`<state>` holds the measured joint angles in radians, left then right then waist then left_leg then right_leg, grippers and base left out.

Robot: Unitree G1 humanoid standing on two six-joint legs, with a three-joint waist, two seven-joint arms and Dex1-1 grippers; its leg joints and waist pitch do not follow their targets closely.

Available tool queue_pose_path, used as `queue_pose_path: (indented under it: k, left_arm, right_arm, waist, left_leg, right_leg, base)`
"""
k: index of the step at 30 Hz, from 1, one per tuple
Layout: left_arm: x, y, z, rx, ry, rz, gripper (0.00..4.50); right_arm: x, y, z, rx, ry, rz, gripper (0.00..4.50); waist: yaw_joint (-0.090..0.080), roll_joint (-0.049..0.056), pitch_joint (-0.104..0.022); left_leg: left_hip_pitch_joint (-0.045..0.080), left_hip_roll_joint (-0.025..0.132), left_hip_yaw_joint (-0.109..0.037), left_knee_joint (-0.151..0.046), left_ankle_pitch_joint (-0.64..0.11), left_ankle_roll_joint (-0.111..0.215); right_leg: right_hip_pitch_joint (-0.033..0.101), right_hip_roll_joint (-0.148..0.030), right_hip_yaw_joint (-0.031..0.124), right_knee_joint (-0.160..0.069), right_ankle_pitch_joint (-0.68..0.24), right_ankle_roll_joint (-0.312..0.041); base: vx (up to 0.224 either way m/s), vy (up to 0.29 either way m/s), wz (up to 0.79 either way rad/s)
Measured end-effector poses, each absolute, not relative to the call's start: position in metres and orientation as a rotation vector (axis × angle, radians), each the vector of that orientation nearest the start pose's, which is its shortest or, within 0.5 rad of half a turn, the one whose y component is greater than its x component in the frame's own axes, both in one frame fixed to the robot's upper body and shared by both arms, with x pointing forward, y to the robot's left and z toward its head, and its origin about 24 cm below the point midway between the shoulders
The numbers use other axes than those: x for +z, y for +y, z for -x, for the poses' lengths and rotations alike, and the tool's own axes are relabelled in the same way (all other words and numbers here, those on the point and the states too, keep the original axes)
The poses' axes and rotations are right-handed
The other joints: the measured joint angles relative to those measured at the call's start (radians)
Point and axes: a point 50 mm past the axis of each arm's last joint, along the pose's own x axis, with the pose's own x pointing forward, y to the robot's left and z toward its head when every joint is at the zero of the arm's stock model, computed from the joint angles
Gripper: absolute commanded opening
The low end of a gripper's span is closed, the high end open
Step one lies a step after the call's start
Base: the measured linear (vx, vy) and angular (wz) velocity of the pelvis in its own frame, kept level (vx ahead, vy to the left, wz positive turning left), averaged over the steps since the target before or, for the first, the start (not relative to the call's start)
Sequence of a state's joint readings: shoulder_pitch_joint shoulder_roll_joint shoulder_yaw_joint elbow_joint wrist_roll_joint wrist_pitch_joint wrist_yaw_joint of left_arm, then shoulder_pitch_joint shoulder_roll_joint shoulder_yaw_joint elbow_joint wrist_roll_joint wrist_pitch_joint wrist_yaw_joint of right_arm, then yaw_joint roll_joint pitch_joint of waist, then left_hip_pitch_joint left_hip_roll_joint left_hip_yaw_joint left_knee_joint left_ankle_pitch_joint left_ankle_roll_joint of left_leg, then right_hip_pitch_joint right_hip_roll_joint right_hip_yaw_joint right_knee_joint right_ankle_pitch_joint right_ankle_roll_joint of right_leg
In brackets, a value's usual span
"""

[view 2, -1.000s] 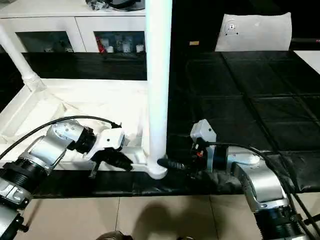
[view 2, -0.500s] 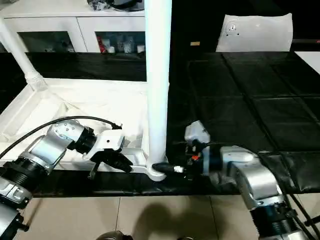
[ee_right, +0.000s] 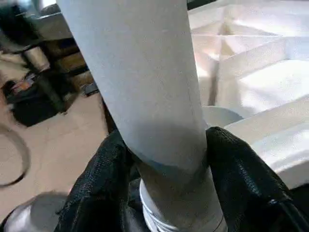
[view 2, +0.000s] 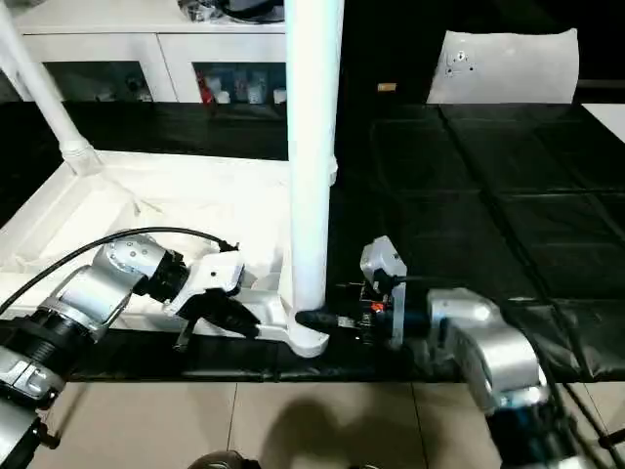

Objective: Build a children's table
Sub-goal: Rotate leg to tighten

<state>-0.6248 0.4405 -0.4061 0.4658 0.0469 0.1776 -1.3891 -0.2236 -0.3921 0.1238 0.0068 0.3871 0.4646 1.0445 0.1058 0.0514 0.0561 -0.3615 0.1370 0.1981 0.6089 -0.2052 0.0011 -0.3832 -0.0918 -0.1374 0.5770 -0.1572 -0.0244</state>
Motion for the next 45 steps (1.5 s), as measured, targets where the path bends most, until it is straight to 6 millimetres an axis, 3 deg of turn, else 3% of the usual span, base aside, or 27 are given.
queue_pose_path:
  k: [4, 6, 11, 13, 15, 18, 21, 23, 31, 37, 41, 45]
  left_arm:
    - [0.065, 0.125, -0.312, -1.428, 0.562, -0.505, 0.0]
    - [0.063, 0.117, -0.318, -1.306, 0.55, -0.46, 0.0]
    - [0.06, 0.086, -0.331, -1.075, 0.52, -0.363, 0.0]
    - [0.061, 0.076, -0.334, -1.033, 0.507, -0.339, 0.0]
    - [0.061, 0.07, -0.336, -1.001, 0.496, -0.329, 0.0]
    - [0.062, 0.07, -0.337, -0.993, 0.489, -0.327, 0.0]
    - [0.063, 0.074, -0.338, -0.997, 0.475, -0.355, 0.0]
    - [0.064, 0.078, -0.338, -1.02, 0.467, -0.374, 0.0]
    - [0.069, 0.1, -0.333, -1.191, 0.43, -0.477, 0.0]
    - [0.071, 0.121, -0.323, -1.378, 0.44, -0.581, 0.0]
    - [0.072, 0.128, -0.317, -1.507, 0.465, -0.614, 0.0]
    - [0.074, 0.129, -0.315, -1.563, 0.479, -0.641, 0.0]
  right_arm:
    - [0.063, -0.135, -0.266, 1.054, 0.285, -0.098, 2.01]
    - [0.062, -0.13, -0.275, 0.894, 0.266, -0.124, 2.0]
    - [0.065, -0.119, -0.302, 0.544, 0.243, -0.122, 1.99]
    - [0.067, -0.118, -0.308, 0.471, 0.237, -0.111, 1.99]
    - [0.068, -0.116, -0.313, 0.422, 0.232, -0.102, 1.99]
    - [0.068, -0.113, -0.314, 0.404, 0.213, -0.107, 2.7]
    - [0.069, -0.111, -0.314, 0.409, 0.197, -0.114, 2.78]
    - [0.069, -0.112, -0.312, 0.428, 0.187, -0.122, 3.1]
    - [0.065, -0.135, -0.294, 0.679, 0.2, -0.047, 3.64]
    - [0.067, -0.152, -0.281, 0.898, 0.222, 0.025, 4.12]
    - [0.076, -0.159, -0.274, 1.061, 0.23, 0.051, 4.12]
    - [0.081, -0.164, -0.273, 1.144, 0.24, 0.07, 4.12]
  waist:
    - [-0.019, 0.0, 0.0]
    - [-0.031, 0.0, 0.0]
    - [-0.074, 0.0, 0.0]
    - [-0.078, 0.0, 0.0]
    - [-0.077, 0.0, 0.0]
    - [-0.072, 0.0, 0.0]
    - [-0.072, 0.001, 0.0]
    - [-0.073, 0.001, 0.0]
    - [-0.064, 0.001, 0.0]
    - [-0.038, 0.001, 0.0]
    - [-0.01, 0.0, 0.0]
    - [-0.003, 0.0, -0.001]
  left_leg:
    - [0.003, 0.0, 0.0, 0.0, 0.001, -0.001]
    - [0.003, 0.0, 0.0, 0.001, 0.001, -0.001]
    - [-0.001, 0.0, 0.0, 0.002, 0.001, -0.001]
    - [-0.005, 0.0, 0.0, 0.002, 0.0, 0.0]
    - [-0.006, -0.001, 0.0, 0.001, -0.001, 0.001]
    - [-0.006, -0.001, 0.0, -0.003, -0.002, 0.001]
    - [-0.007, 0.0, 0.0, -0.005, -0.002, 0.001]
    - [-0.01, 0.0, 0.0, -0.005, -0.002, 0.001]
    - [-0.022, 0.0, 0.0, -0.002, -0.002, 0.002]
    - [-0.02, 0.001, 0.0, 0.002, -0.001, 0.002]
    - [-0.019, 0.001, 0.002, 0.004, -0.001, 0.002]
    - [-0.019, 0.001, 0.002, 0.005, -0.001, 0.002]
  right_leg:
    - [0.004, 0.0, 0.0, -0.001, 0.0, 0.001]
    - [0.004, 0.0, 0.0, -0.002, -0.001, 0.001]
    - [0.003, 0.0, 0.0, -0.008, -0.001, 0.002]
    - [0.0, 0.0, 0.0, -0.009, -0.001, 0.002]
    - [-0.001, 0.0, 0.0, -0.008, 0.0, 0.001]
    - [-0.003, 0.0, 0.0, -0.007, 0.001, 0.001]
    - [-0.006, 0.001, 0.0, -0.006, 0.001, 0.001]
    - [-0.008, 0.001, 0.0, -0.006, 0.004, -0.005]
    - [-0.02, 0.001, 0.0, -0.001, 0.004, -0.007]
    - [-0.018, 0.001, 0.0, 0.0, 0.005, -0.008]
    - [-0.016, 0.0, 0.0, 0.0, 0.005, -0.008]
    - [-0.016, -0.001, 0.001, 0.001, 0.005, -0.009]
  base:
    - [0.0, 0.0, 0.0]
    - [0.0, 0.0, 0.0]
    - [0.0, 0.0, 0.0]
    - [0.0, 0.0, 0.0]
    - [0.0, 0.0, 0.0]
    - [0.0, 0.0, 0.0]
    - [0.0, 0.0, 0.0]
    - [0.0, 0.0, 0.0]
    - [0.0, 0.0, 0.0]
    - [0.0, 0.0, 0.0]
    - [0.0, 0.0, 0.0]
    - [0.0, 0.0, 0.0]
